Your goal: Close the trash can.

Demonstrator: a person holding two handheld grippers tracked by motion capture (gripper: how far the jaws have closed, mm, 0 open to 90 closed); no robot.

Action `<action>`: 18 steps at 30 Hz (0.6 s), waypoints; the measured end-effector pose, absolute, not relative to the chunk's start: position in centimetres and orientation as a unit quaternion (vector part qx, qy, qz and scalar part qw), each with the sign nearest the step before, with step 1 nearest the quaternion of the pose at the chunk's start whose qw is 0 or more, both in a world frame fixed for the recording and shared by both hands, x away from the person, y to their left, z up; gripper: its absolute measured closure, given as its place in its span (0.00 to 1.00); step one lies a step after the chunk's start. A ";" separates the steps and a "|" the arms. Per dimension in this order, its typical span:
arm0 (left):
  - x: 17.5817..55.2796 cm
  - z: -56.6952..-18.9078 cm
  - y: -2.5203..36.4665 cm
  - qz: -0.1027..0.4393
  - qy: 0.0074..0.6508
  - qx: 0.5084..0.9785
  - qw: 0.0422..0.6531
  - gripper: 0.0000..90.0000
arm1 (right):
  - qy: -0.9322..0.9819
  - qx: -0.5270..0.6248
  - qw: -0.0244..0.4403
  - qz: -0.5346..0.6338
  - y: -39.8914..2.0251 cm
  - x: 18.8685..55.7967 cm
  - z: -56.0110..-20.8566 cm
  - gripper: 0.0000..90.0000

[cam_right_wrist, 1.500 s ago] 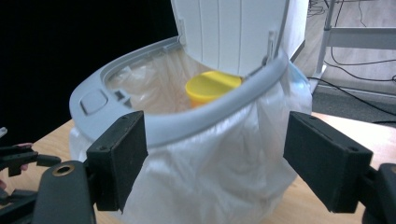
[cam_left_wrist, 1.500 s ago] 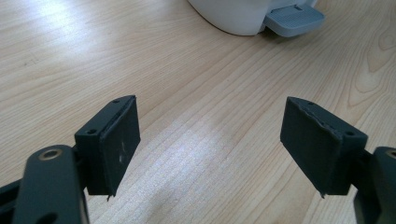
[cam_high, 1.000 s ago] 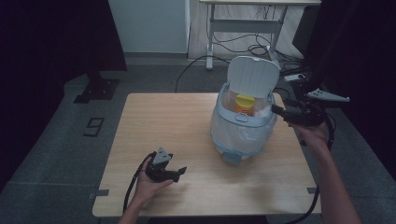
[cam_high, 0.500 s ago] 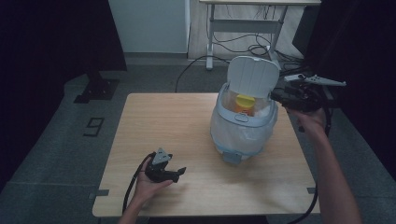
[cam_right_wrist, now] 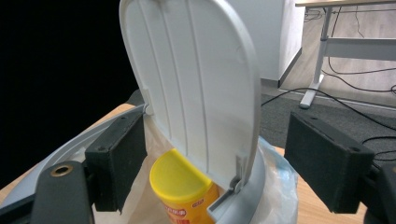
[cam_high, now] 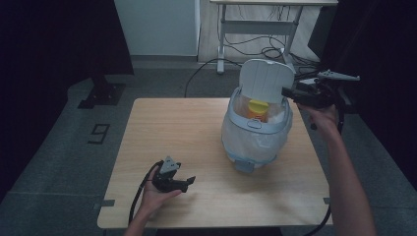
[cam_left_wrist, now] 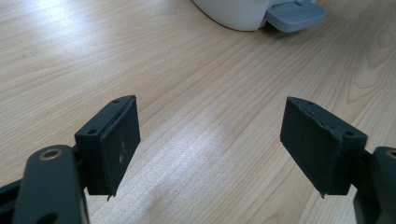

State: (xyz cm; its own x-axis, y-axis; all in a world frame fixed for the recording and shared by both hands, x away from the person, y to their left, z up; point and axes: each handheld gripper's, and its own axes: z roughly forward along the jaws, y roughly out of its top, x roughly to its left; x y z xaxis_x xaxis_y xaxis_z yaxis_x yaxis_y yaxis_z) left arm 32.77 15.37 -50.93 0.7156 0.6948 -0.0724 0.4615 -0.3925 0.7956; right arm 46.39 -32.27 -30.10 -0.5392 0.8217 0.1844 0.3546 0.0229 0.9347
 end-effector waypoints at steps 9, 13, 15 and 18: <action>32.8 -51.0 15.3 0.134 0.353 0.824 0.423 0.22 | 0.683 0.428 0.204 0.555 -32.1 47.9 -29.8 0.22; 32.8 -51.1 15.4 0.134 0.354 0.824 0.423 0.22 | 0.688 0.419 0.199 0.559 -31.5 48.4 -29.6 0.22; 32.8 -51.0 15.5 0.134 0.354 0.823 0.423 0.22 | 0.692 0.413 0.196 0.559 -31.0 48.4 -29.6 0.22; 32.8 -51.0 15.6 0.134 0.355 0.822 0.424 0.22 | 0.697 0.406 0.192 0.560 -30.4 48.5 -29.5 0.22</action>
State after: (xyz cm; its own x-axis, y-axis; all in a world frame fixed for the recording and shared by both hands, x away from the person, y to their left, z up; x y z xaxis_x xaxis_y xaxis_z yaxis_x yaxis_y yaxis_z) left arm 32.80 15.59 -51.02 0.7117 0.6978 -0.0809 0.4712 -0.3887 0.7918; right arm 48.46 -30.43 -29.55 -0.5969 0.7803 0.1864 0.3500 0.0442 0.9357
